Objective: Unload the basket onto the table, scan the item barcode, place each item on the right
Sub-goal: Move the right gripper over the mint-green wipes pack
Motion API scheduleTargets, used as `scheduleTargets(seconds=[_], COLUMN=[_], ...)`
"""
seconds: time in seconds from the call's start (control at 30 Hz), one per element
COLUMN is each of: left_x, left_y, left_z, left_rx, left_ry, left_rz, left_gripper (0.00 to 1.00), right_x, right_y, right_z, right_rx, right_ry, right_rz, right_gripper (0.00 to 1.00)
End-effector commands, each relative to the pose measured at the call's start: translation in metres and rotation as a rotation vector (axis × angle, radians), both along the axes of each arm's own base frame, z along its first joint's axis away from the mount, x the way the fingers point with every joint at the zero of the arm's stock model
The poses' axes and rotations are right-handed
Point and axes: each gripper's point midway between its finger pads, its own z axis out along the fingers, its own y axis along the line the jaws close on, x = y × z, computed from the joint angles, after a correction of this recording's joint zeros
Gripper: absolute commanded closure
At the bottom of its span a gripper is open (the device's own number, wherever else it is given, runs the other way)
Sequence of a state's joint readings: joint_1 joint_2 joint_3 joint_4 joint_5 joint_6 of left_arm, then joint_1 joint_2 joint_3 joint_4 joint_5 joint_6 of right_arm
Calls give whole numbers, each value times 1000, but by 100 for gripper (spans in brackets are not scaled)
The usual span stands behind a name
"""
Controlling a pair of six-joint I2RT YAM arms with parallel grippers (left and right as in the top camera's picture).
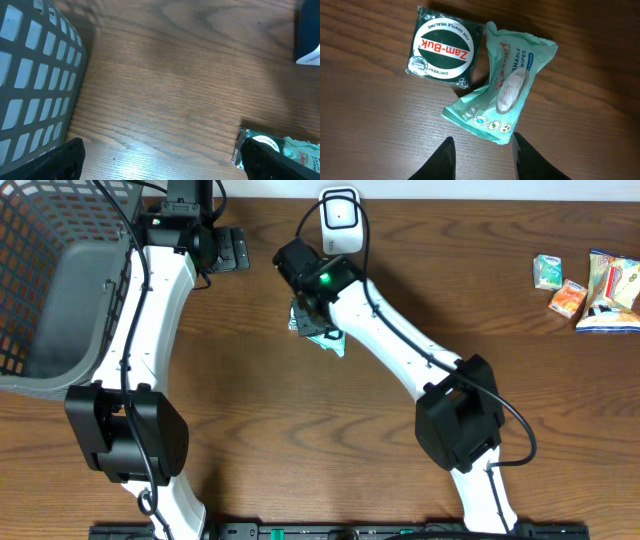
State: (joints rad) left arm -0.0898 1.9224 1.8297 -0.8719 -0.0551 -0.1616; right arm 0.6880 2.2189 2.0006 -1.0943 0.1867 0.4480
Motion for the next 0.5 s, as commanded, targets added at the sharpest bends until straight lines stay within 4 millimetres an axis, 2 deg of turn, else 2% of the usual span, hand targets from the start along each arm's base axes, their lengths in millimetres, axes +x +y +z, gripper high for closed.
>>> scheduleTargets(seconds=[0.0,0.3,0.47], left_x=[0,0,0], left_y=[2,2,2], left_z=[14,14,14], left_rx=[-3,-3,-3], left_ry=[-31,-31,-31], left_rz=[18,18,19], left_gripper=[2,2,2], right_x=[5,1,6], right_y=[-7,-15,-29], right_z=[-18,-70,-84], right_rx=[-83,-167,-209], right_ry=[-27,53,66], right_rz=[-44,-44,-65], right_gripper=[68,62,61])
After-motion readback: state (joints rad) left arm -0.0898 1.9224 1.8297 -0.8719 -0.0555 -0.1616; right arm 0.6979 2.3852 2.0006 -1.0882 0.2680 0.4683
